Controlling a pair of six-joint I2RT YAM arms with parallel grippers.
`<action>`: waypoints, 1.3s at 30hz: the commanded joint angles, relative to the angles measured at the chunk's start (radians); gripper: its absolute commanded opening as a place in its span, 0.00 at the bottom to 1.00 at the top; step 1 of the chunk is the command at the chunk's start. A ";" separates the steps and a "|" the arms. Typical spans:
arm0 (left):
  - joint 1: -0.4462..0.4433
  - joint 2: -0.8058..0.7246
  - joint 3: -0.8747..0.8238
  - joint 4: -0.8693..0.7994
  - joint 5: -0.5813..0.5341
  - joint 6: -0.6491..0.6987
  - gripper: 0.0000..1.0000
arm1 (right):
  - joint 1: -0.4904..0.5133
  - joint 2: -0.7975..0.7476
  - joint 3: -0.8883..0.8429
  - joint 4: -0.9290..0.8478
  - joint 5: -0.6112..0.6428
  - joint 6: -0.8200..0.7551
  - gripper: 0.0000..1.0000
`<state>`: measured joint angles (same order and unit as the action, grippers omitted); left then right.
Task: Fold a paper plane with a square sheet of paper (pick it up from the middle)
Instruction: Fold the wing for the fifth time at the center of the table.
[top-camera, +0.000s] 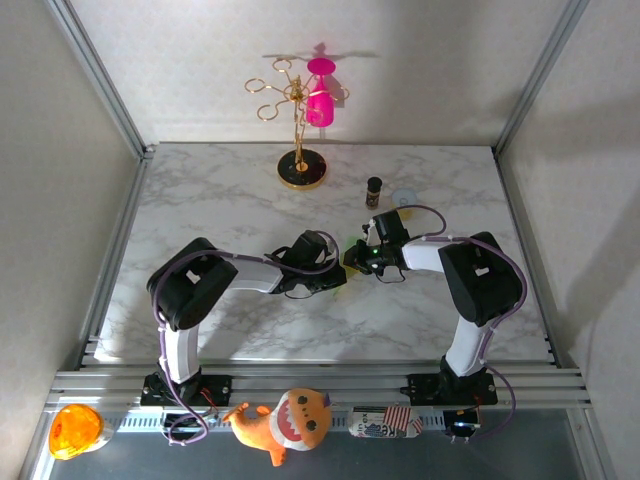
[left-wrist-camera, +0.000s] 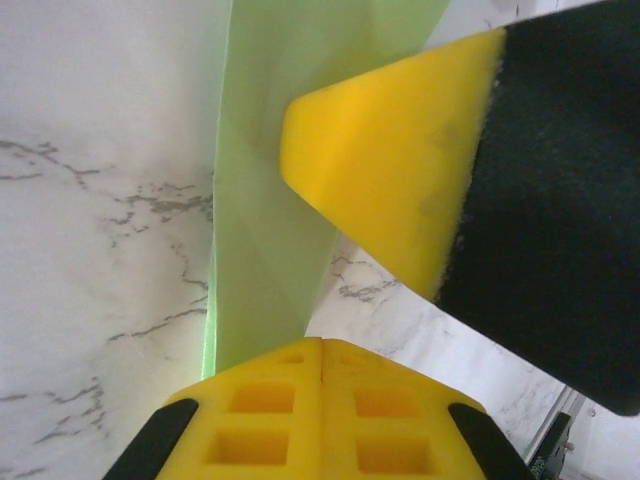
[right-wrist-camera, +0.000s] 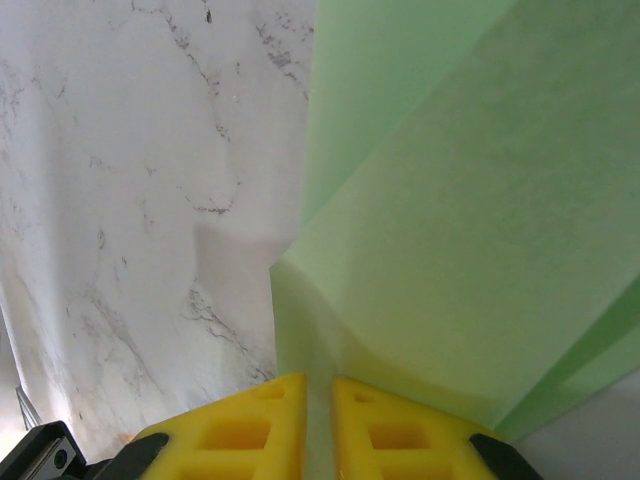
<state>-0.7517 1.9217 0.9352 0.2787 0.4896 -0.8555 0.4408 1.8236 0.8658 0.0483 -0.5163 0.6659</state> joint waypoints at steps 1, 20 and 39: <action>-0.012 0.016 0.014 -0.048 -0.022 0.026 0.03 | 0.005 0.062 -0.010 -0.068 0.077 -0.007 0.17; -0.014 0.003 -0.021 -0.111 -0.040 0.079 0.00 | 0.003 0.104 0.018 -0.154 0.154 -0.011 0.17; -0.034 -0.037 -0.001 -0.310 -0.019 0.282 0.00 | 0.005 0.132 0.042 -0.196 0.186 -0.013 0.17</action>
<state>-0.7647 1.8969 0.9493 0.1547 0.4541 -0.6247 0.4431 1.8622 0.9379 -0.0498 -0.5098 0.6659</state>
